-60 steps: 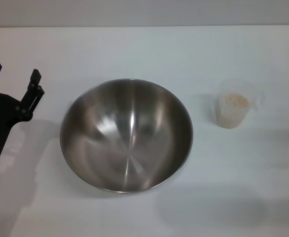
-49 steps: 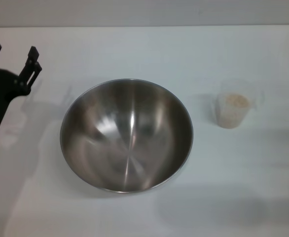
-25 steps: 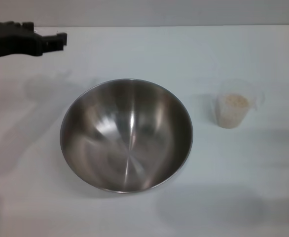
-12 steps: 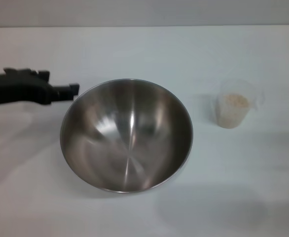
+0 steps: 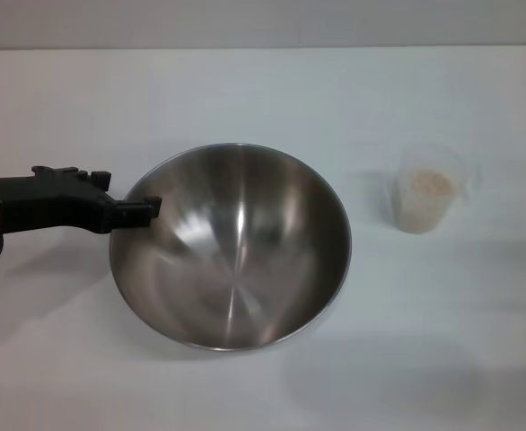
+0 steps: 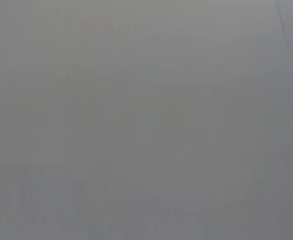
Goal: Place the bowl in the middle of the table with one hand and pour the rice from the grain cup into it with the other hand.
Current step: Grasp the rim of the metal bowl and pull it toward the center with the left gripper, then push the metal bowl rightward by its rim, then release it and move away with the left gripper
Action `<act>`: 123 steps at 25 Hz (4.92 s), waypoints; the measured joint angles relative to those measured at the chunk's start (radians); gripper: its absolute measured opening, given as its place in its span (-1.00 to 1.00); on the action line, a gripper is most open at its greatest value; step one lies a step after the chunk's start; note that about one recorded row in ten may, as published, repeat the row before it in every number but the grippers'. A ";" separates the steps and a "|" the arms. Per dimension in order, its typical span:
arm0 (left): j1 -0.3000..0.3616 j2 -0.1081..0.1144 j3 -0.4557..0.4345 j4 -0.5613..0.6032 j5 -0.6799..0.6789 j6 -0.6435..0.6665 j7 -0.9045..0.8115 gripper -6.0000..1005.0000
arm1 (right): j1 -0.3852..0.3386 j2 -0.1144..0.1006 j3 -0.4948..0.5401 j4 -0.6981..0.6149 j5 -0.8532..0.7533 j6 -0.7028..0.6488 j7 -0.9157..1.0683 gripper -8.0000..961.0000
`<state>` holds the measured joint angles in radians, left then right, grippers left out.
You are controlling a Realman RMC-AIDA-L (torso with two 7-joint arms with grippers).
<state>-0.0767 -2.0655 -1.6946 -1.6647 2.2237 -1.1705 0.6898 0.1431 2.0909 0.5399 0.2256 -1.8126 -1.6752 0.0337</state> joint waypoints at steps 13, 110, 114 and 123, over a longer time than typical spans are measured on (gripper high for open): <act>-0.013 -0.001 0.027 0.096 0.002 0.048 0.038 0.63 | -0.006 0.000 -0.003 0.000 -0.001 0.003 0.000 0.75; -0.547 -0.001 -0.200 0.667 -0.052 0.127 0.204 -0.50 | -0.015 0.000 -0.041 0.008 -0.001 -0.005 0.000 0.75; -0.504 -0.004 -0.196 0.572 -0.084 0.131 0.233 -0.35 | -0.020 0.000 -0.055 0.008 0.002 -0.006 0.000 0.75; -0.274 -0.002 -0.090 0.215 -0.130 0.321 0.341 0.43 | -0.027 0.000 -0.055 0.008 0.000 -0.014 0.000 0.75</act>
<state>-0.3503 -2.0674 -1.7850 -1.4493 2.0937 -0.8496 1.0306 0.1164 2.0909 0.4847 0.2331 -1.8122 -1.6890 0.0337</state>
